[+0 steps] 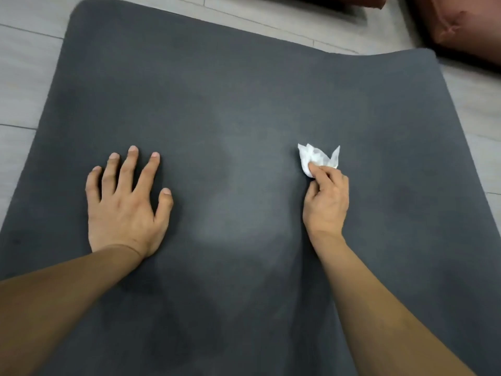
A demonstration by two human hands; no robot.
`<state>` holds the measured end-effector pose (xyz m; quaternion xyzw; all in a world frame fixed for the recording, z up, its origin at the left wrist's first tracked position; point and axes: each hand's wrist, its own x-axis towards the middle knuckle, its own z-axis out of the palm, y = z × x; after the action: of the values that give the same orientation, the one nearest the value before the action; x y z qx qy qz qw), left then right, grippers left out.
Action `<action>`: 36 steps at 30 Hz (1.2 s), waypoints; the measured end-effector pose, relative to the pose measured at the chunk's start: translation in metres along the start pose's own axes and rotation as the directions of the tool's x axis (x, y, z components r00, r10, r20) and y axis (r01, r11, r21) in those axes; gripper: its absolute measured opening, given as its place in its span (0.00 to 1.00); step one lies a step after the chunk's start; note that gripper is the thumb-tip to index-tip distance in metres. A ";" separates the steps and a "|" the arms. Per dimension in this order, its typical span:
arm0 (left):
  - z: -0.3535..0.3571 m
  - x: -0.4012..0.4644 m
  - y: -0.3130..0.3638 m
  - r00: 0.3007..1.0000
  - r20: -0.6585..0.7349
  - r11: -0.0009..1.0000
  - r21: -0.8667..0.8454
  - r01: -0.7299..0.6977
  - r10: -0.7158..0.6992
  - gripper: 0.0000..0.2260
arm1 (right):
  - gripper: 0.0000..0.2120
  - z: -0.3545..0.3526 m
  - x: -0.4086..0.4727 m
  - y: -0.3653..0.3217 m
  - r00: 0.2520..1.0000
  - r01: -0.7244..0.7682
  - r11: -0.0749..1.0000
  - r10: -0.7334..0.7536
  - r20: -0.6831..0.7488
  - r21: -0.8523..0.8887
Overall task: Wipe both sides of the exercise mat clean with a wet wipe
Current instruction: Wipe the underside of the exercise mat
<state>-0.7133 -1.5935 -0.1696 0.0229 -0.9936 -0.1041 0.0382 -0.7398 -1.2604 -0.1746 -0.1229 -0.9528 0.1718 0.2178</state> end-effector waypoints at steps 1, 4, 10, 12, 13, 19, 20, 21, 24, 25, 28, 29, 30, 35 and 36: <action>0.000 0.000 0.000 1.000 0.005 1.000 0.013 0.003 -0.003 0.29 | 0.17 0.002 0.000 -0.002 1.000 -0.007 1.000 0.008 -0.012 0.031; -0.002 -0.001 0.003 0.998 0.058 0.999 0.040 -0.015 0.012 0.30 | 0.16 -0.001 0.005 0.000 0.999 0.029 0.998 -0.028 -0.030 0.050; -0.030 -0.118 -0.013 0.955 0.226 0.977 0.052 -0.209 0.192 0.32 | 0.20 0.002 0.009 0.001 0.999 0.038 0.998 -0.036 -0.037 0.050; -0.033 -0.148 -0.018 0.957 0.230 0.981 0.036 -0.189 0.176 0.33 | 0.21 0.006 0.007 0.003 1.000 0.008 0.999 -0.007 -0.014 0.051; -0.033 -0.150 -0.021 0.959 0.227 0.983 0.035 -0.182 0.169 0.34 | 0.21 0.007 0.005 0.004 1.000 0.021 0.998 -0.021 -0.015 0.055; -0.027 -0.142 -0.020 0.963 0.213 0.983 0.052 -0.178 0.163 0.35 | 0.16 0.011 0.002 -0.040 0.978 -0.195 0.972 0.202 -0.044 0.130; -0.027 -0.143 -0.020 0.962 0.217 0.982 0.058 -0.181 0.165 0.35 | 0.14 0.016 -0.008 -0.066 0.965 -0.237 0.949 0.254 -0.060 0.208; -0.027 -0.142 -0.021 0.961 0.223 0.981 0.062 -0.183 0.165 0.35 | 0.12 0.025 -0.020 -0.097 0.969 -0.205 0.933 0.235 -0.071 0.295; -0.026 -0.140 -0.022 0.966 0.204 0.983 0.058 -0.174 0.159 0.35 | 0.12 0.040 -0.070 -0.183 0.977 0.190 0.905 -0.212 0.016 0.381; -0.026 -0.140 -0.022 0.965 0.202 0.982 0.057 -0.179 0.164 0.35 | 0.14 0.038 -0.079 -0.189 0.923 0.333 0.878 -0.379 0.073 0.343; -0.028 -0.140 -0.022 0.967 0.202 0.985 0.030 -0.168 0.159 0.35 | 0.17 0.022 -0.059 -0.130 0.862 0.446 0.860 -0.487 0.139 0.248; -0.028 -0.140 -0.022 0.966 0.203 0.985 0.027 -0.169 0.160 0.35 | 0.18 0.012 -0.049 -0.093 0.900 0.390 0.906 -0.412 0.139 0.165; -0.028 -0.140 -0.021 0.965 0.207 0.986 0.020 -0.168 0.160 0.35 | 0.20 -0.002 -0.040 -0.053 0.946 0.303 0.951 -0.307 0.106 0.058; -0.029 -0.138 -0.020 0.969 0.191 0.987 0.014 -0.163 0.157 0.34 | 0.20 -0.028 -0.032 -0.001 0.988 -0.142 0.981 0.149 0.040 -0.133; -0.029 -0.139 -0.021 0.969 0.189 0.986 0.013 -0.164 0.158 0.34 | 0.15 -0.016 -0.033 -0.027 0.983 -0.185 0.983 0.185 0.009 -0.001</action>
<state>-0.5720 -1.6123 -0.1553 -0.0672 -0.9927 -0.0883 -0.0476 -0.7078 -1.2912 -0.1629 -0.2104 -0.9383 0.1917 0.1965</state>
